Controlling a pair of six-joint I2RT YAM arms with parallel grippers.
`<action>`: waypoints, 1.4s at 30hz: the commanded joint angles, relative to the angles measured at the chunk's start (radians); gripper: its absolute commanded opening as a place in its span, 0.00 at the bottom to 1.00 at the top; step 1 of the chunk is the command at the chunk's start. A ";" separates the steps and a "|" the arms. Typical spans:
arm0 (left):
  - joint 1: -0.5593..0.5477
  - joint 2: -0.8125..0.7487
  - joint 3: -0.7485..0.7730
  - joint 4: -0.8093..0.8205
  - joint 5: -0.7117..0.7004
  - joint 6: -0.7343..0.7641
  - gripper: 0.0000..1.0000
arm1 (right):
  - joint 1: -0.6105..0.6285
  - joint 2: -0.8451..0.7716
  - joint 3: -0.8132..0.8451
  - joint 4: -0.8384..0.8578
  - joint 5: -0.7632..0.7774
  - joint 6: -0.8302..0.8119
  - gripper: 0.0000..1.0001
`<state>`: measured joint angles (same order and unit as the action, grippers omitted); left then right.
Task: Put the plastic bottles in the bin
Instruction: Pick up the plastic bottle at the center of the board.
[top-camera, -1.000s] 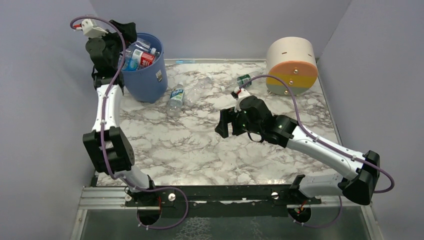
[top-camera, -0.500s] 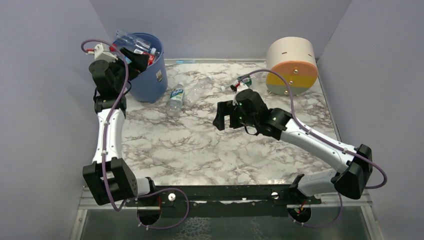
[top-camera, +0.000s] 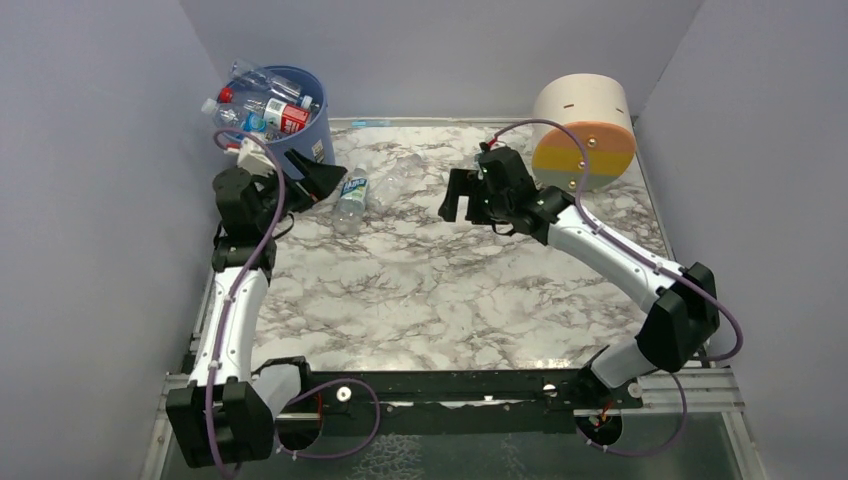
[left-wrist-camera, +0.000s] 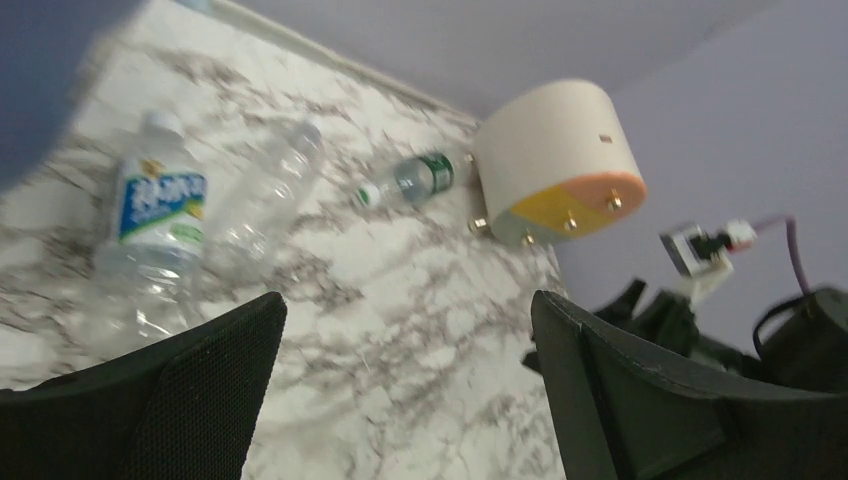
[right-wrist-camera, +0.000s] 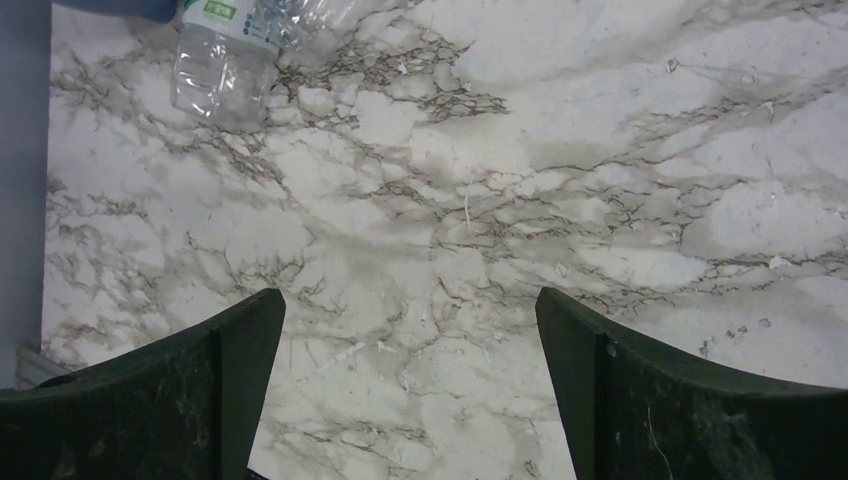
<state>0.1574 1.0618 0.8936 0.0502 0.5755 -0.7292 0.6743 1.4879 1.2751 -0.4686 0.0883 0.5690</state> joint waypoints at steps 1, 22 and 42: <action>-0.150 -0.063 -0.107 -0.005 0.011 -0.027 0.99 | -0.016 0.068 0.088 0.038 -0.006 0.006 0.99; -0.516 -0.049 -0.303 0.094 -0.138 -0.041 0.99 | -0.300 0.493 0.430 -0.049 -0.043 0.152 1.00; -0.534 0.089 -0.275 0.157 -0.109 -0.022 0.99 | -0.299 0.690 0.517 -0.020 0.193 0.444 1.00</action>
<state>-0.3691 1.1461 0.5880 0.1669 0.4564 -0.7734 0.3725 2.1559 1.7939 -0.5026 0.2131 0.9115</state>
